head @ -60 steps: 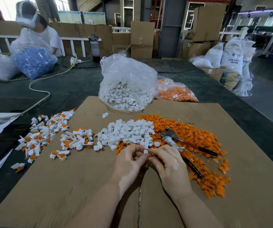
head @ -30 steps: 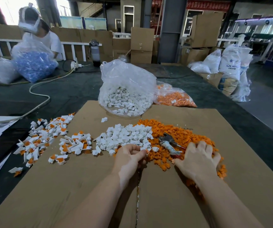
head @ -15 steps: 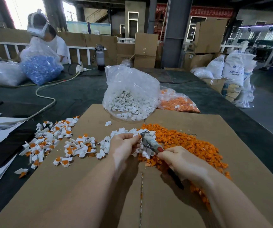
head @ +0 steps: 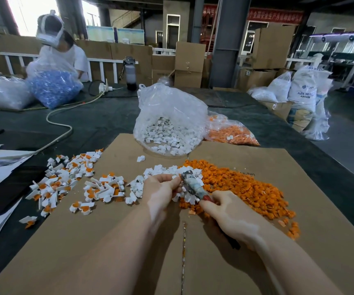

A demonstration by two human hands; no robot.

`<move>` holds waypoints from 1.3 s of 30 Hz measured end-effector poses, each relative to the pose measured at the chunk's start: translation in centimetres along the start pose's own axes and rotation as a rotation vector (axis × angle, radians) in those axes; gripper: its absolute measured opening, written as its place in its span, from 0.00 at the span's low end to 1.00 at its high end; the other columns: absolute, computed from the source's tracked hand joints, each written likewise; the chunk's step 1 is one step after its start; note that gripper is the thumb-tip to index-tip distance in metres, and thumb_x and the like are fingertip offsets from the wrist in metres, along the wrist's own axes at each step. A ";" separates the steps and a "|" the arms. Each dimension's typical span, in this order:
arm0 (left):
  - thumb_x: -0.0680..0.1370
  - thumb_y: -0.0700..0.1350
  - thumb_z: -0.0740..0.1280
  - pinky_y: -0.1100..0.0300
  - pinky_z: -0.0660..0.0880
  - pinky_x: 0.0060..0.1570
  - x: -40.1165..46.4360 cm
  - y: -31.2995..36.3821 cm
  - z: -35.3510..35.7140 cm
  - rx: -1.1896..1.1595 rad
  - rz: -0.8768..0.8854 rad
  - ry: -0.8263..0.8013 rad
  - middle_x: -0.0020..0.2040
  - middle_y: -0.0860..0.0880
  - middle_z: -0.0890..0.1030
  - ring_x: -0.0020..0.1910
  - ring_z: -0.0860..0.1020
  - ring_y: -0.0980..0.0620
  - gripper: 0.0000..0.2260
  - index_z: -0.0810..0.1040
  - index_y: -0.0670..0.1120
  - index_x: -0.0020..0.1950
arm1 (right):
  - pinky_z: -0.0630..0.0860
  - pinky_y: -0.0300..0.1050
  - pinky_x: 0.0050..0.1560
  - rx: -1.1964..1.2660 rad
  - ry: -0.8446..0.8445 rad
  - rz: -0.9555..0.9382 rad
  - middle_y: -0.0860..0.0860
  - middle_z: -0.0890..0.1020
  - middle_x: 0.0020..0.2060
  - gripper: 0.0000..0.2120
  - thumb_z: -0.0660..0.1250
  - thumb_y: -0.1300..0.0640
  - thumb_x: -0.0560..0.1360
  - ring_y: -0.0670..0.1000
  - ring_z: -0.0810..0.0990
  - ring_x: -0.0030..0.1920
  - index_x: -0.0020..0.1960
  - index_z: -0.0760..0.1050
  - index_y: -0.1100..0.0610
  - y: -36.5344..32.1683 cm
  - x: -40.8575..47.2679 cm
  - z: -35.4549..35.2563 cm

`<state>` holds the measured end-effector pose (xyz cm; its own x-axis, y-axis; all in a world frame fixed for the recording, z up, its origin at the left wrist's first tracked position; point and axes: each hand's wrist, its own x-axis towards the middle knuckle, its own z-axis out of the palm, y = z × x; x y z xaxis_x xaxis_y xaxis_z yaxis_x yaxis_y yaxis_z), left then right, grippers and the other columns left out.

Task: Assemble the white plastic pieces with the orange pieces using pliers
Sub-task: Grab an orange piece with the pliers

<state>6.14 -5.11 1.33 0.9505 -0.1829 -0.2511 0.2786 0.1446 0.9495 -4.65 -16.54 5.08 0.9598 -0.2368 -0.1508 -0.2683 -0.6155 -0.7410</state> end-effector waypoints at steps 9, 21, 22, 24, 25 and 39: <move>0.76 0.32 0.64 0.66 0.74 0.24 -1.6 -0.7 0.4 -0.146 -0.022 -0.038 0.27 0.45 0.76 0.21 0.75 0.57 0.02 0.74 0.37 0.44 | 0.66 0.40 0.32 0.049 0.176 -0.008 0.51 0.78 0.31 0.17 0.69 0.42 0.70 0.47 0.73 0.31 0.37 0.75 0.56 2.3 -0.4 0.6; 0.77 0.42 0.66 0.79 0.70 0.41 -2.6 -3.8 -0.6 0.461 0.312 -0.116 0.42 0.61 0.78 0.41 0.77 0.64 0.08 0.81 0.46 0.55 | 0.67 0.42 0.58 -0.869 0.578 0.148 0.47 0.75 0.58 0.29 0.56 0.32 0.73 0.49 0.71 0.60 0.65 0.70 0.50 7.9 1.1 0.2; 0.77 0.42 0.65 0.82 0.67 0.40 -2.7 -3.8 -0.6 0.488 0.328 -0.119 0.42 0.62 0.78 0.41 0.76 0.66 0.09 0.81 0.46 0.55 | 0.65 0.46 0.62 -0.900 0.591 0.152 0.50 0.74 0.61 0.30 0.58 0.32 0.72 0.51 0.70 0.62 0.65 0.71 0.51 7.9 1.1 0.2; 0.78 0.42 0.65 0.83 0.65 0.39 -2.5 -3.9 -0.8 0.523 0.349 -0.124 0.42 0.60 0.79 0.41 0.76 0.66 0.09 0.81 0.47 0.56 | 0.64 0.56 0.64 -0.855 0.668 0.054 0.58 0.77 0.59 0.29 0.68 0.37 0.68 0.59 0.74 0.60 0.59 0.77 0.58 7.6 1.1 0.3; 0.78 0.42 0.64 0.83 0.65 0.40 -2.4 -4.0 -0.8 0.540 0.359 -0.129 0.43 0.58 0.79 0.42 0.76 0.65 0.09 0.81 0.47 0.56 | 0.67 0.60 0.61 -0.797 0.716 -0.054 0.60 0.79 0.54 0.26 0.73 0.43 0.66 0.61 0.77 0.56 0.56 0.80 0.60 7.5 1.1 0.6; 0.70 0.38 0.74 0.70 0.72 0.42 -3.5 -4.3 -1.2 0.595 0.383 -0.313 0.42 0.46 0.81 0.36 0.75 0.58 0.17 0.78 0.56 0.52 | 0.72 0.38 0.45 -0.201 0.598 -0.475 0.49 0.79 0.38 0.03 0.71 0.65 0.71 0.48 0.78 0.43 0.41 0.79 0.59 5.4 0.9 5.7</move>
<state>1.78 -3.94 -2.05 0.8578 -0.5050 0.0960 -0.2665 -0.2772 0.9231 -4.80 -15.77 -2.78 0.7834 -0.2433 0.5719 0.0947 -0.8628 -0.4967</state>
